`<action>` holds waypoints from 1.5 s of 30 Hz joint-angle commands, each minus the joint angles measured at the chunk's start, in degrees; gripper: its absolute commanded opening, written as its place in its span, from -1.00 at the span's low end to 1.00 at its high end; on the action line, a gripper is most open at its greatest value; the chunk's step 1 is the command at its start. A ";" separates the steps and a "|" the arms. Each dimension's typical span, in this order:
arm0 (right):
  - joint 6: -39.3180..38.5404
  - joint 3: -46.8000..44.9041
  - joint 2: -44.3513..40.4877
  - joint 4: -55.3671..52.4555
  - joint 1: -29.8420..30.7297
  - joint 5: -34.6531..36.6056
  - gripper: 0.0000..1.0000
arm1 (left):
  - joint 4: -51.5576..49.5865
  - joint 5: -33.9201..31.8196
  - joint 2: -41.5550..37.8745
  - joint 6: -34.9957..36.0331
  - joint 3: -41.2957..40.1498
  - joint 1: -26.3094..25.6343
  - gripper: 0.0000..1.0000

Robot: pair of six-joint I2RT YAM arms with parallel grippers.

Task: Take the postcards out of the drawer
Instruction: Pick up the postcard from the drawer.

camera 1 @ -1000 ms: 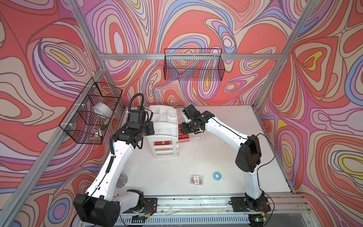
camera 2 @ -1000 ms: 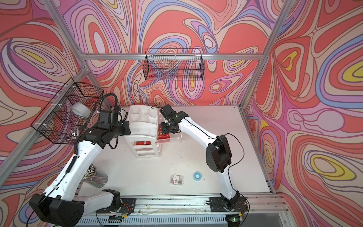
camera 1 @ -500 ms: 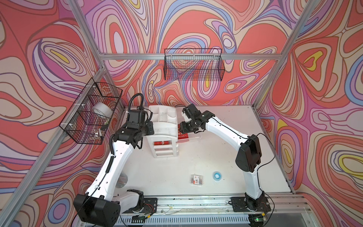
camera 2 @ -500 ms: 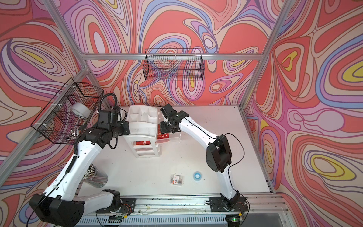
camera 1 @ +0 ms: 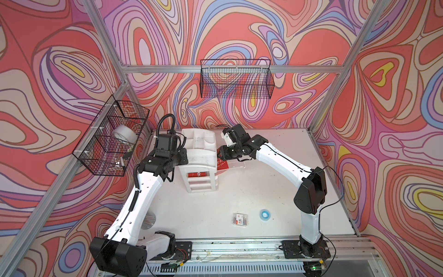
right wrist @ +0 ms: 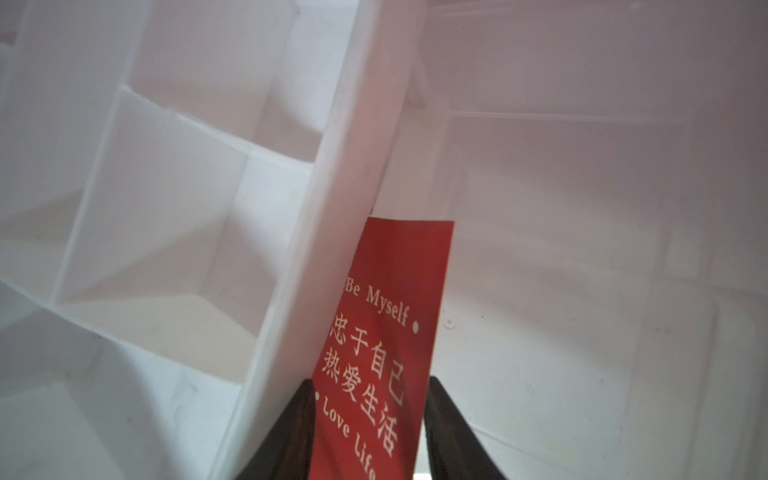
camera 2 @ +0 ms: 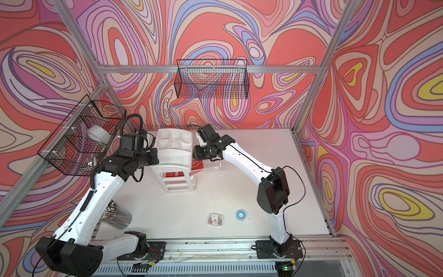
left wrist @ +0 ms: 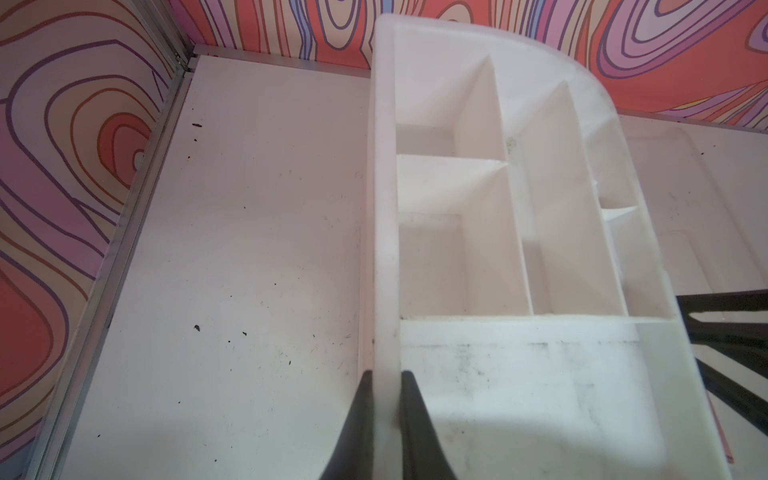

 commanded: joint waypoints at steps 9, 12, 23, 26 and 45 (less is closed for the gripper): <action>0.46 -2.27 -0.71 2.54 0.64 -1.85 -0.54 | 2.20 -0.36 0.36 1.05 0.88 -0.11 -1.00; 0.09 -1.81 -0.83 2.44 0.64 -1.51 -0.67 | 2.04 -1.04 0.69 0.96 1.39 -0.11 -1.00; -1.25 -2.44 -3.29 3.07 -1.52 0.15 -0.85 | 1.62 -1.64 3.67 1.13 5.92 -0.11 -0.67; -1.82 -2.36 -3.92 2.87 -2.54 0.38 -0.85 | 1.46 -2.00 4.22 1.31 7.00 -0.11 -0.52; -24.55 10.34 -7.23 -6.24 -9.00 -4.43 -0.98 | -0.99 8.28 1.01 6.00 13.73 -0.06 -0.08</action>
